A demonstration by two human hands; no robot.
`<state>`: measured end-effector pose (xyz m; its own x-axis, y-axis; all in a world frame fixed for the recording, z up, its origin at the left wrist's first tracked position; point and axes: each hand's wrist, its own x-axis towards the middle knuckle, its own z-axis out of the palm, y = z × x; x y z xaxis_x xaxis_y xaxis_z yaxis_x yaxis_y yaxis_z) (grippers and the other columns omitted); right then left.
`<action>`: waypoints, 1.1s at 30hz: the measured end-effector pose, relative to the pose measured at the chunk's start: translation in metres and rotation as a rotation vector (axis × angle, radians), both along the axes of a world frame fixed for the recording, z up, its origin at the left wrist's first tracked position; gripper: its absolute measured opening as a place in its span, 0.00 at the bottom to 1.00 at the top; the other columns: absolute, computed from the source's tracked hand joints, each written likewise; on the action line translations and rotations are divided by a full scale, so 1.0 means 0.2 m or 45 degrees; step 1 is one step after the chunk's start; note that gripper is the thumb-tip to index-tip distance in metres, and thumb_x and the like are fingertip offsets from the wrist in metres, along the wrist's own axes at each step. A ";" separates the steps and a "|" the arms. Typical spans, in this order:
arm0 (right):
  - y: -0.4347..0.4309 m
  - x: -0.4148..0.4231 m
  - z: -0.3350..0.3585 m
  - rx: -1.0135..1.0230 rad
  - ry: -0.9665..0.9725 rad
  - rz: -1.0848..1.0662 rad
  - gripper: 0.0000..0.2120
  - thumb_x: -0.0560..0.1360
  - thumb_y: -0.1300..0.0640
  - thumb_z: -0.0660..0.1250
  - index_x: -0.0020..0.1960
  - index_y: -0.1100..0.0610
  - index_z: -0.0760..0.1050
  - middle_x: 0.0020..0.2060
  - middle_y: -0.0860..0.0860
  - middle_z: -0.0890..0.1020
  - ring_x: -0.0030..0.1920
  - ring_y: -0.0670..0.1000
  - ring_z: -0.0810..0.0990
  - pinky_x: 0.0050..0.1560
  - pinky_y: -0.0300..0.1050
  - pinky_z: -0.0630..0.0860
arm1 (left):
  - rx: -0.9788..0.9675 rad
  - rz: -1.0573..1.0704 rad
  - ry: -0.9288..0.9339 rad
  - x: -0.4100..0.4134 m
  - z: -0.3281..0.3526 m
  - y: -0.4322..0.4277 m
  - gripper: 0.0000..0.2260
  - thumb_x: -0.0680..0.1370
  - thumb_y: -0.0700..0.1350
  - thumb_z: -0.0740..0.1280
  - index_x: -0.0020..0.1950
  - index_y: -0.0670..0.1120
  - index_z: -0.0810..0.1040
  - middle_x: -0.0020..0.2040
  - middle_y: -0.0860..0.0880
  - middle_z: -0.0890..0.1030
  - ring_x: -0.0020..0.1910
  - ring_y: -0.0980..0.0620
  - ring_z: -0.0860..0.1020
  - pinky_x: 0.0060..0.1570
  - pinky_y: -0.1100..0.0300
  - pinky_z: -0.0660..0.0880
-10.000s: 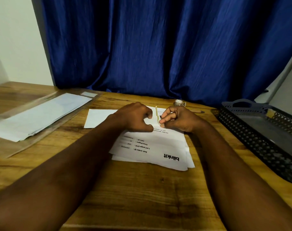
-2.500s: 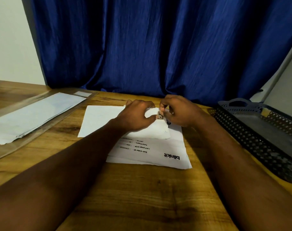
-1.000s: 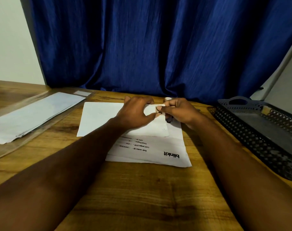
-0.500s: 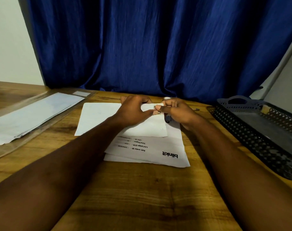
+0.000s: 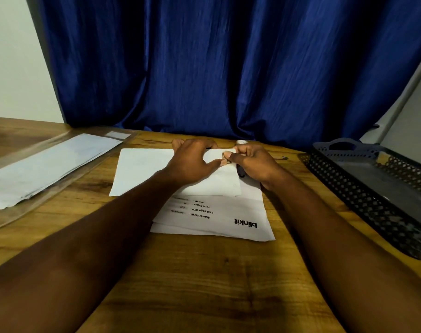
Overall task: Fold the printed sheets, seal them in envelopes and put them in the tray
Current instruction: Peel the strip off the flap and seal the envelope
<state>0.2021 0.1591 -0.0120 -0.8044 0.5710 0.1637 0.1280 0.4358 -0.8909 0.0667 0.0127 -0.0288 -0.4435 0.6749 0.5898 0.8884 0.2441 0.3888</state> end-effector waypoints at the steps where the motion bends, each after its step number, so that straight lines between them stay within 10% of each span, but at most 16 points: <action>1: 0.00 0.00 0.00 -0.045 0.032 -0.021 0.12 0.82 0.54 0.71 0.50 0.63 0.83 0.38 0.53 0.85 0.34 0.48 0.79 0.35 0.38 0.75 | -0.002 0.029 0.063 0.00 0.00 -0.01 0.15 0.78 0.63 0.71 0.58 0.56 0.79 0.53 0.58 0.80 0.60 0.52 0.75 0.55 0.51 0.58; 9: 0.01 0.00 0.02 -0.228 0.358 -0.298 0.10 0.84 0.58 0.68 0.55 0.65 0.82 0.42 0.52 0.87 0.33 0.41 0.85 0.31 0.34 0.78 | 0.163 0.207 0.242 0.03 0.04 -0.01 0.24 0.77 0.64 0.70 0.69 0.53 0.73 0.71 0.52 0.71 0.71 0.49 0.66 0.69 0.42 0.59; 14: 0.01 -0.02 0.04 -0.309 0.562 -0.455 0.07 0.83 0.59 0.69 0.55 0.63 0.82 0.42 0.48 0.86 0.35 0.39 0.85 0.33 0.31 0.78 | 0.382 0.250 0.241 0.06 0.07 -0.04 0.16 0.80 0.61 0.67 0.42 0.50 0.76 0.47 0.52 0.79 0.49 0.50 0.76 0.51 0.49 0.71; 18: 0.04 -0.03 0.06 -0.481 0.613 -0.529 0.08 0.83 0.55 0.71 0.57 0.59 0.83 0.50 0.51 0.89 0.45 0.45 0.87 0.44 0.38 0.85 | 0.346 0.293 -0.144 0.10 0.10 -0.05 0.33 0.81 0.69 0.61 0.28 0.43 0.67 0.23 0.50 0.72 0.26 0.49 0.74 0.31 0.52 0.70; 21: 0.02 -0.04 0.06 -0.636 0.595 -0.477 0.08 0.83 0.55 0.71 0.58 0.58 0.83 0.49 0.50 0.89 0.44 0.47 0.86 0.40 0.39 0.84 | 0.343 0.159 -0.675 0.10 0.05 -0.03 0.33 0.78 0.71 0.64 0.33 0.41 0.73 0.28 0.45 0.79 0.28 0.44 0.80 0.29 0.55 0.71; 24: -0.02 -0.05 0.04 -0.707 0.477 -0.343 0.04 0.83 0.56 0.69 0.54 0.56 0.82 0.40 0.51 0.86 0.33 0.46 0.79 0.29 0.40 0.71 | 0.699 -0.189 -1.318 0.05 0.02 0.02 0.17 0.81 0.53 0.73 0.49 0.39 0.79 0.40 0.38 0.84 0.35 0.39 0.82 0.34 0.53 0.75; 27: -0.04 -0.04 0.03 -0.747 0.366 -0.220 0.05 0.83 0.60 0.66 0.51 0.55 0.80 0.35 0.50 0.83 0.29 0.45 0.75 0.33 0.42 0.64 | 0.849 -0.201 -1.433 0.03 0.06 0.02 0.03 0.84 0.40 0.69 0.54 0.41 0.80 0.52 0.40 0.86 0.45 0.41 0.84 0.45 0.46 0.84; 33: -0.04 0.01 0.10 -0.681 0.351 -0.333 0.12 0.85 0.49 0.64 0.58 0.57 0.80 0.39 0.52 0.85 0.31 0.47 0.82 0.25 0.37 0.71 | 0.715 -0.202 -1.436 0.05 0.07 0.02 0.07 0.84 0.40 0.69 0.60 0.39 0.81 0.57 0.40 0.86 0.55 0.40 0.86 0.51 0.41 0.84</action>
<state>0.2048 0.1509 0.0080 -0.5973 0.8018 -0.0164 -0.0947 -0.0908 -0.9914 0.0777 0.0160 -0.0155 -0.8215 0.5472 0.1602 0.0026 -0.2775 0.9607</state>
